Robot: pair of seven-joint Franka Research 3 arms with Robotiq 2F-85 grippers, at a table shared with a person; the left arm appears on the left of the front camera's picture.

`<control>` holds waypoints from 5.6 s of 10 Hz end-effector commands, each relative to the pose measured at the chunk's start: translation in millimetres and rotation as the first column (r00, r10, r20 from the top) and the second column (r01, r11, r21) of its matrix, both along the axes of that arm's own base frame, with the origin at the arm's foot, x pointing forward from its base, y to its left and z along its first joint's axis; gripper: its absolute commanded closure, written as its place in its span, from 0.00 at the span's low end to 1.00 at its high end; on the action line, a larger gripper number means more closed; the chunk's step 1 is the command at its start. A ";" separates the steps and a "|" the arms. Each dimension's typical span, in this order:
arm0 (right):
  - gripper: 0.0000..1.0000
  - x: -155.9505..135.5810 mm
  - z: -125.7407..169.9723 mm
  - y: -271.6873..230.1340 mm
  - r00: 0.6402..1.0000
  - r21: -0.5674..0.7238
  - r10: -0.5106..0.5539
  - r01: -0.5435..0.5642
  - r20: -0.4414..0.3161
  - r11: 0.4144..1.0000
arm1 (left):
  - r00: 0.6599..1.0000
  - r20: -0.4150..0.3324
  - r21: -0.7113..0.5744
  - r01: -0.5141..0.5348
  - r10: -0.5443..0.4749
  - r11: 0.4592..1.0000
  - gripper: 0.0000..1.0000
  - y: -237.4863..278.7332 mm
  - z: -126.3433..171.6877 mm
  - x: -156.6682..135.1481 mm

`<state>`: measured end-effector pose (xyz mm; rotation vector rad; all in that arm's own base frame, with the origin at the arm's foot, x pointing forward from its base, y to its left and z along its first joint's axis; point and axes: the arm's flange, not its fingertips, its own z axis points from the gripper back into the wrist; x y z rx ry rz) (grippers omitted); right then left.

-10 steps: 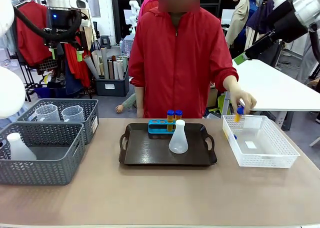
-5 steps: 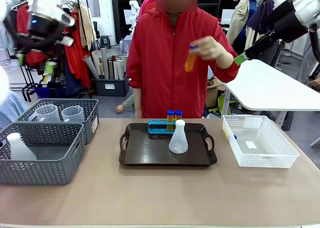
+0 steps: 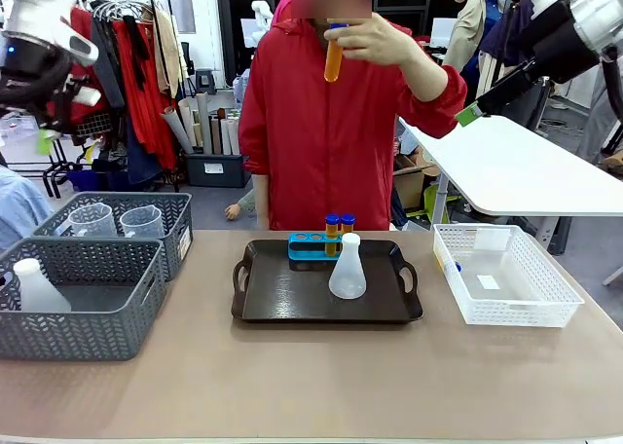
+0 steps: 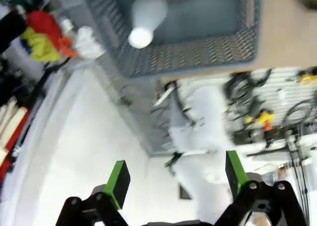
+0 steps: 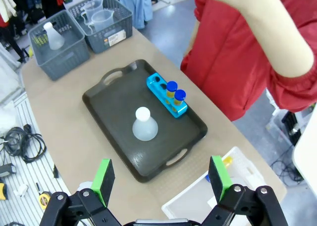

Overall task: Prepare the laboratory tools.
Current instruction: Pick up one Large Measuring Cup and place it on the Handle tray.

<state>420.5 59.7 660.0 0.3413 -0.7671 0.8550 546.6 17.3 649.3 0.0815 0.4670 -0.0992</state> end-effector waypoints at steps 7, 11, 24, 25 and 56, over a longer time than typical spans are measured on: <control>0.00 0.9 0.3 -0.5 1.000 0.017 0.013 -0.013 0.002 1.000 | 0.895 0.413 -0.225 -0.076 0.166 0.971 0.00 10.2 -62.5 83.7; 0.00 0.9 0.3 -0.5 1.000 0.017 0.013 -0.013 0.002 1.000 | 0.871 0.454 -0.210 -0.098 0.186 0.973 0.00 8.4 -70.5 76.3; 0.00 0.9 0.3 -0.5 1.000 0.017 0.013 -0.013 0.002 1.000 | 0.833 0.534 -0.140 -0.081 0.144 0.987 0.00 80.2 -167.9 56.6; 0.00 0.9 0.3 -0.5 1.000 0.017 0.013 -0.013 0.002 1.000 | 0.804 0.577 -0.131 -0.084 0.145 0.988 0.00 76.0 -181.5 54.6; 0.00 0.9 0.3 -0.5 1.000 0.017 0.013 -0.013 0.002 1.000 | 0.797 0.600 -0.005 -0.088 0.073 0.996 0.34 88.7 -260.5 104.2</control>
